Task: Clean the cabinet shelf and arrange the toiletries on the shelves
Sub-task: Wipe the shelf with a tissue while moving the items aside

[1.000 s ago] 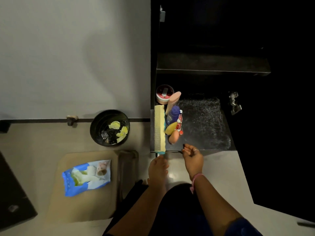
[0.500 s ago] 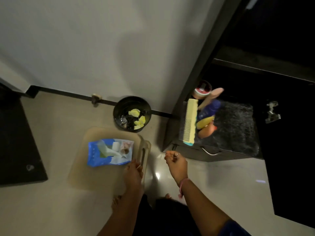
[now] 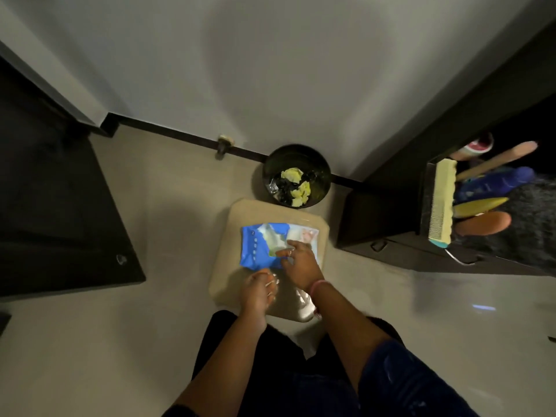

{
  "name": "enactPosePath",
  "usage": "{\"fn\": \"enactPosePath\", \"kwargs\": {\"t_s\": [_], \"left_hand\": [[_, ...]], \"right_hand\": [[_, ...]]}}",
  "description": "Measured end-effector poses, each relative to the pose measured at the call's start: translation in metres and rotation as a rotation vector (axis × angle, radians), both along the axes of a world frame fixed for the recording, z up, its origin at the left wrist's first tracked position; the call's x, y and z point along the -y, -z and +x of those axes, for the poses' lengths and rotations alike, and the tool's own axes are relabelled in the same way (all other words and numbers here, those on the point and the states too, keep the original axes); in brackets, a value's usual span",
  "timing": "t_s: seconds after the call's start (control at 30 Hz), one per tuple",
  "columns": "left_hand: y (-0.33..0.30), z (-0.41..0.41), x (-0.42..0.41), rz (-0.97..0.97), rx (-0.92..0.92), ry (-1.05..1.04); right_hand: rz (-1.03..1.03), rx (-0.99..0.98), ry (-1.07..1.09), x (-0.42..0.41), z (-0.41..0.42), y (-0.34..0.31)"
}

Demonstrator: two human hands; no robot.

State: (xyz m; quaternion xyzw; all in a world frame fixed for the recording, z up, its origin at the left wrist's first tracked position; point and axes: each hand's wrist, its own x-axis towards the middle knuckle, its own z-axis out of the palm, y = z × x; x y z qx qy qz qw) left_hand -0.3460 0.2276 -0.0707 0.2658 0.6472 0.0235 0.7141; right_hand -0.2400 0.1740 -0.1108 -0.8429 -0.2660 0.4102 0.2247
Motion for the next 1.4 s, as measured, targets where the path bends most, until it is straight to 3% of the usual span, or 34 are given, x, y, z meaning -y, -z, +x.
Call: {"fn": "enactPosePath", "kwargs": {"t_s": [0.17,0.33,0.47,0.67,0.8,0.93,1.1,1.27,1.4], "left_hand": [[0.009,-0.02,-0.024,-0.038,-0.005,0.091],[0.02,-0.029,-0.035,-0.05,-0.019,0.126],[0.019,-0.03,-0.039,-0.056,-0.019,0.112],[0.007,-0.018,-0.035,-0.06,0.047,0.131],[-0.005,-0.011,-0.028,-0.03,0.101,0.202],[-0.028,0.005,-0.013,0.038,0.251,0.319],[-0.062,0.034,0.018,-0.031,0.449,0.354],[-0.084,0.064,0.054,0.006,0.499,0.312],[-0.095,0.086,0.09,0.06,0.481,0.421]], "right_hand": [[-0.218,0.084,-0.133,-0.024,-0.005,0.015],[-0.31,0.101,-0.16,-0.03,-0.002,0.015],[-0.153,0.042,0.015,-0.032,-0.004,0.008],[0.199,-0.068,0.541,-0.017,-0.001,-0.033],[0.406,-0.278,0.808,0.004,0.005,-0.071],[0.486,-0.485,0.911,0.029,0.009,-0.105],[0.619,-0.717,1.023,0.066,0.011,-0.133],[0.677,-0.703,1.065,0.119,0.022,-0.149],[0.645,-0.625,1.038,0.167,0.038,-0.159]]}}
